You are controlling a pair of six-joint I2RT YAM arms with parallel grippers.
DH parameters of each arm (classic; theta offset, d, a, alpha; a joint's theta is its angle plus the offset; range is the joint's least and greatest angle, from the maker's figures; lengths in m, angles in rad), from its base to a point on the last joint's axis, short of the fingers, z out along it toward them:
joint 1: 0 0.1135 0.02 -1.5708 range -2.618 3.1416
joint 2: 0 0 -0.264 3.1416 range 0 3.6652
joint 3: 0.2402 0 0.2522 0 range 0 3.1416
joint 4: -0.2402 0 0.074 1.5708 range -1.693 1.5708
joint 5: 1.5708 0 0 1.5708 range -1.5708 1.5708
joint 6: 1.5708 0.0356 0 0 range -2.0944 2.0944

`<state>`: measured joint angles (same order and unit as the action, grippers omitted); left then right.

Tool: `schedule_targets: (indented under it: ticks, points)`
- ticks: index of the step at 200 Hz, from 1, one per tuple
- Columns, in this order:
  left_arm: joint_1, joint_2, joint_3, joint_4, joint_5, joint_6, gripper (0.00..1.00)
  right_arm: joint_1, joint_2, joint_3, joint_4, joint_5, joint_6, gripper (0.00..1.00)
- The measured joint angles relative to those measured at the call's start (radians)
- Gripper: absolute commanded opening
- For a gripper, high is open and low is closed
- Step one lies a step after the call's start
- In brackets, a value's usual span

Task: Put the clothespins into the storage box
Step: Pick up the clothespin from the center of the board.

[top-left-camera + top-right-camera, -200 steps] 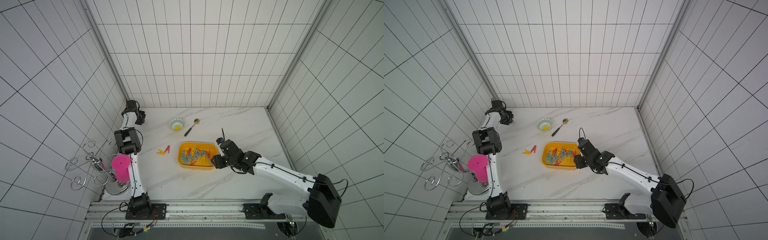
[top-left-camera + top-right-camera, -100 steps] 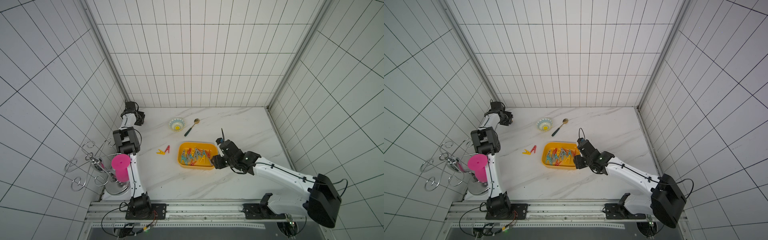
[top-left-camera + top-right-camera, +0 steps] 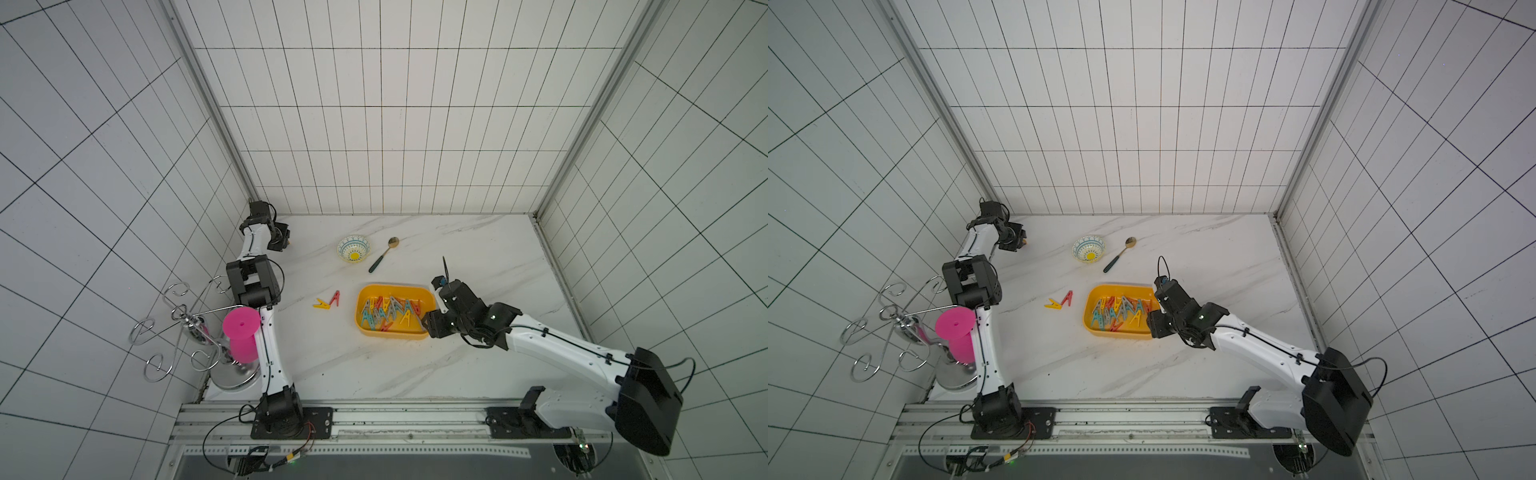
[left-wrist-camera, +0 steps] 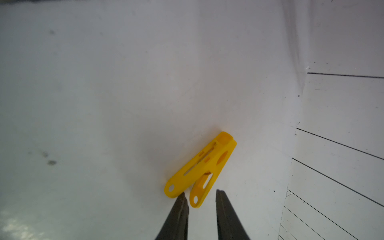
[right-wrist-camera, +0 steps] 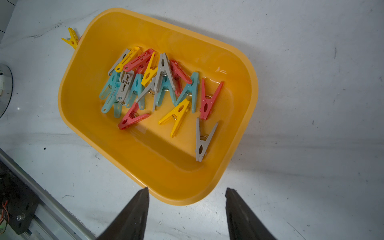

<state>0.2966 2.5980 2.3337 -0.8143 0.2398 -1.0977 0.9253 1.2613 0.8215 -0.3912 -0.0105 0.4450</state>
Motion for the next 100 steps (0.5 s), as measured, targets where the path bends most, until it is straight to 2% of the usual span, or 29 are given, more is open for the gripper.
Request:
schedule_targets:
  ticks: [100]
  points:
    - [0.000, 0.034, 0.084, -0.048, 0.013, 0.033, 0.30, 0.000, 0.000, 0.000, 0.000, 0.000, 0.000, 0.62]
